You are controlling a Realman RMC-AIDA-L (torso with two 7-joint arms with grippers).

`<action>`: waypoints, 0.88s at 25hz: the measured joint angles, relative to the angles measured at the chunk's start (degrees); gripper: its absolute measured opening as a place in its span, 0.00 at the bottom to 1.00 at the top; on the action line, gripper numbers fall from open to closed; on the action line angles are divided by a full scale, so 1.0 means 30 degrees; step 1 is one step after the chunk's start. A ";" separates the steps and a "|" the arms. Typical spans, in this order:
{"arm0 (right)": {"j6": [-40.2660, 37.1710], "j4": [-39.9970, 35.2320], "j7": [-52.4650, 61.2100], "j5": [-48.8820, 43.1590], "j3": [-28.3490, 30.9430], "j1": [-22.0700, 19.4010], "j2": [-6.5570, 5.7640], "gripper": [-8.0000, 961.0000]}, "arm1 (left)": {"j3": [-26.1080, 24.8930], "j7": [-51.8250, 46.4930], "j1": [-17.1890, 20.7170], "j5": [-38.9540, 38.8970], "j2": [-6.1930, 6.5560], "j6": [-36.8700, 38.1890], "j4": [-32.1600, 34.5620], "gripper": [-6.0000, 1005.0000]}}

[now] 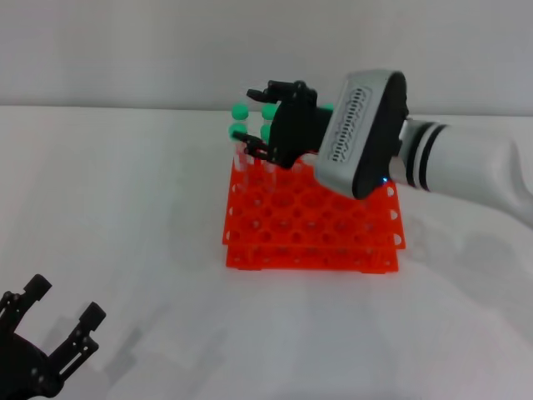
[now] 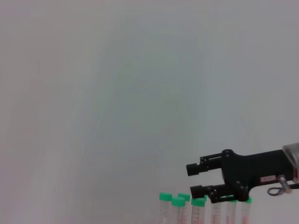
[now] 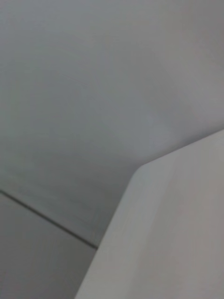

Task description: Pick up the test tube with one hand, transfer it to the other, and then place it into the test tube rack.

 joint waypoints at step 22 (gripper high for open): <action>-0.6541 -1.0224 0.0722 -0.3876 0.4228 -1.5409 -0.0496 0.59 | -0.0175 -0.0891 0.0214 -0.3599 0.0057 0.1177 -0.0471 0.88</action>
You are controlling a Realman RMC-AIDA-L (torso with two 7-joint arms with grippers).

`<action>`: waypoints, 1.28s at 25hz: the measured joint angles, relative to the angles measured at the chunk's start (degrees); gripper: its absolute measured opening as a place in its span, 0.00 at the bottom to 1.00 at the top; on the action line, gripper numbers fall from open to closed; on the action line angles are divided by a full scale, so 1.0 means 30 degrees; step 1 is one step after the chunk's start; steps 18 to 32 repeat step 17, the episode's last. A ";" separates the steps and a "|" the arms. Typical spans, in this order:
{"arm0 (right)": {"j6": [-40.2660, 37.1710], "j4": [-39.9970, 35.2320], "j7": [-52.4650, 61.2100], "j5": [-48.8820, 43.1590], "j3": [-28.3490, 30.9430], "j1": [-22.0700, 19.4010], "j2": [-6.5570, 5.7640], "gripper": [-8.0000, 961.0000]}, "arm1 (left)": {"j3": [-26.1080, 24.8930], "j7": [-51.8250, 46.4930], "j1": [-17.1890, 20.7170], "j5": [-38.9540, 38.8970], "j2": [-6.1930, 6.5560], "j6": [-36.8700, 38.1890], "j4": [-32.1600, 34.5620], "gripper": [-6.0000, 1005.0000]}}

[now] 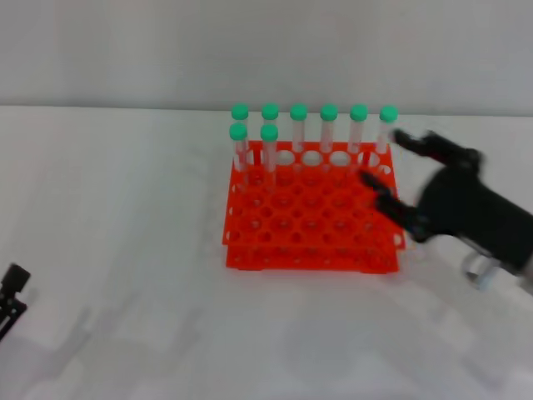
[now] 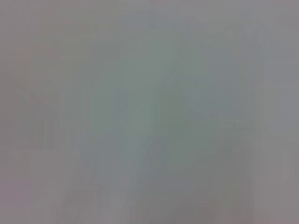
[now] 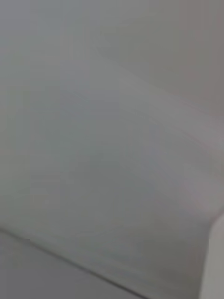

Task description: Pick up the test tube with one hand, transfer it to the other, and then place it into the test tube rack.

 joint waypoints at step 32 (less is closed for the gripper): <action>-1.4806 0.9695 0.4752 -0.0158 0.8724 -0.3458 -0.0208 0.59 | 0.0001 -0.2581 -0.1040 -0.1070 0.0058 0.0533 -0.1021 0.88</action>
